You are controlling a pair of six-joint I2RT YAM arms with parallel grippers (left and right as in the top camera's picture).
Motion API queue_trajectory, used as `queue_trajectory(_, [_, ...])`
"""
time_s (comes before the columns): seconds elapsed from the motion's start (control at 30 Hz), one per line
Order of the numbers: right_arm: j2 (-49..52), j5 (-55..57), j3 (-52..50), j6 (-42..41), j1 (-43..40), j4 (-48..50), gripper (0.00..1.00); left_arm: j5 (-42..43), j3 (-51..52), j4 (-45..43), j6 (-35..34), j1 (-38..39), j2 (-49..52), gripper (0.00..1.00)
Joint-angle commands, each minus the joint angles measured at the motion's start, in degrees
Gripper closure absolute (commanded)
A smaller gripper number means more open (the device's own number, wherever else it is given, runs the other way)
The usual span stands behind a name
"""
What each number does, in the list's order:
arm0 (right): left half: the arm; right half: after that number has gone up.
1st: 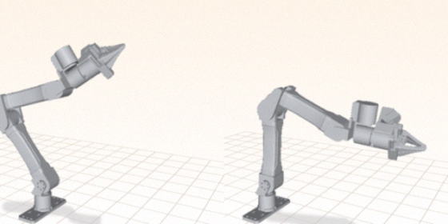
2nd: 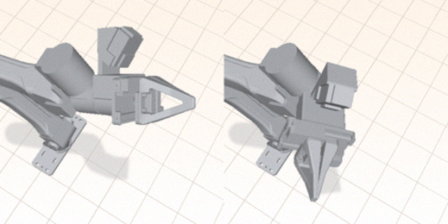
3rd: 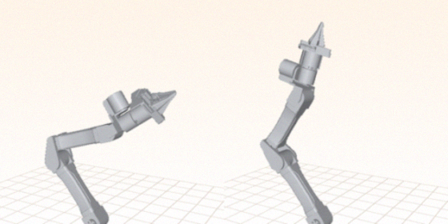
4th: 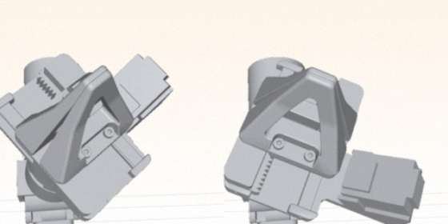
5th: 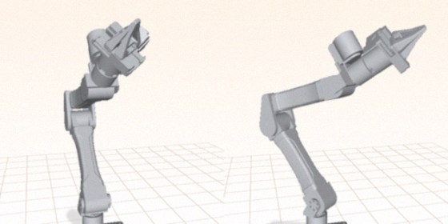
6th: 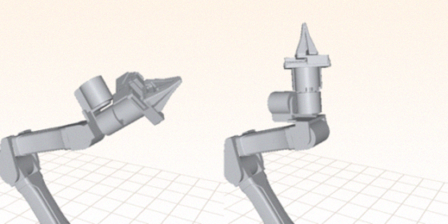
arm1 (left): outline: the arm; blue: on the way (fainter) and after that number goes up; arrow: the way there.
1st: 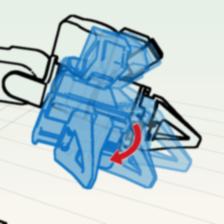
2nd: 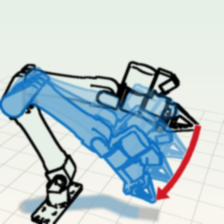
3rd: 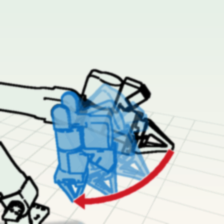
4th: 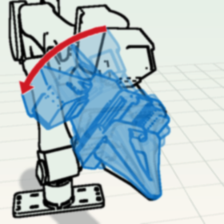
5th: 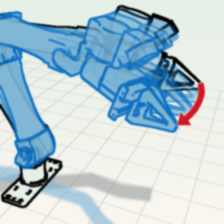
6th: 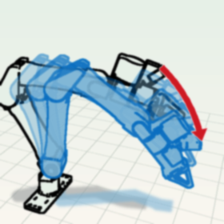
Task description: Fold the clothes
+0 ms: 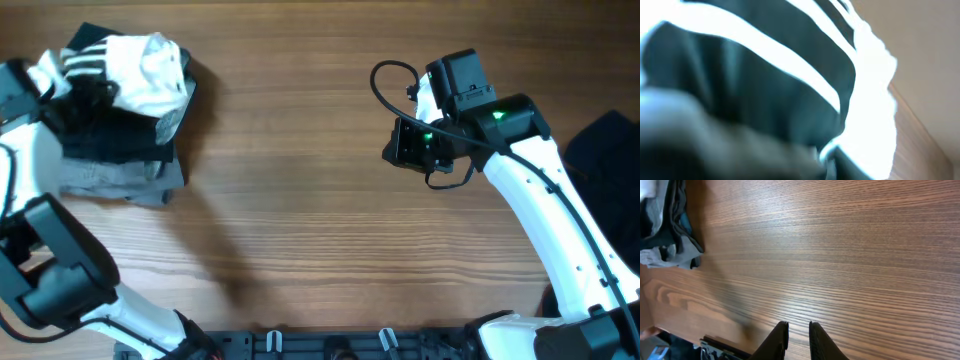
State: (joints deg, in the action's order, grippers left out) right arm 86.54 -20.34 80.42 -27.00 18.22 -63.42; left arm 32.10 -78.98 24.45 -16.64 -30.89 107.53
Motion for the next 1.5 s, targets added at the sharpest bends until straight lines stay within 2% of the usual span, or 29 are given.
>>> queue_trajectory(0.0, [-0.15, 0.61, 0.68, -0.59, -0.09, -0.33, 0.80, 2.75, -2.67, 5.77, -0.70, -6.86, -1.18, 0.00])
queue_trajectory(0.13, [-0.22, 0.68, 0.70, -0.57, -0.09, 0.37, 0.72, 7.19, -10.88, 17.20, 1.73, -11.80, -3.61, 0.00])
queue_trajectory(0.27, [-2.89, 1.49, 0.70, -0.61, -0.07, 3.67, 0.67, 8.07, -19.63, 27.45, 9.29, -10.78, -6.97, 0.00])
queue_trajectory(0.43, [-10.49, 1.49, 0.70, 0.04, -0.07, 8.81, 0.63, 7.98, -25.46, 38.77, 19.21, 0.39, -13.62, 0.00])
queue_trajectory(0.53, [-15.41, 1.57, 0.70, 3.69, 0.24, 9.42, 0.59, 6.58, -25.46, 44.09, 24.39, 12.48, -18.71, 0.00])
queue_trajectory(0.7, [-23.69, 3.28, 0.70, 6.05, 1.33, 9.16, 0.45, -10.36, -25.46, 46.05, 20.17, 30.69, -24.50, 0.00])
queue_trajectory(0.83, [-29.07, 3.43, 0.70, 6.58, 1.33, 7.93, 0.36, -27.93, -25.44, 48.43, 8.39, 44.33, -28.92, 0.00])
queue_trajectory(0.93, [-31.36, 3.61, 0.68, 7.54, 1.33, 6.56, 0.31, -36.04, -25.44, 50.47, 6.29, 50.51, -30.32, 0.00])
queue_trajectory(0.97, [-31.65, 3.61, 0.68, 7.52, 1.33, 6.40, 0.18, -37.00, -25.44, 50.75, 6.29, 51.65, -30.40, 0.00])
queue_trajectory(1.0, [-31.63, 3.61, 0.68, 7.50, 1.33, 6.38, 0.00, -37.35, -25.44, 51.06, 6.32, 52.83, -30.38, 0.00])
queue_trajectory(1.37, [-26.69, 3.10, 0.68, 6.32, 1.33, 6.05, 0.00, -37.33, -25.44, 51.06, 6.32, 52.92, -29.94, 0.00])
queue_trajectory(1.47, [-24.85, 1.88, 0.68, -5.77, 1.33, 4.52, 0.00, -37.33, -25.44, 51.06, 6.32, 52.92, -29.94, 0.00])
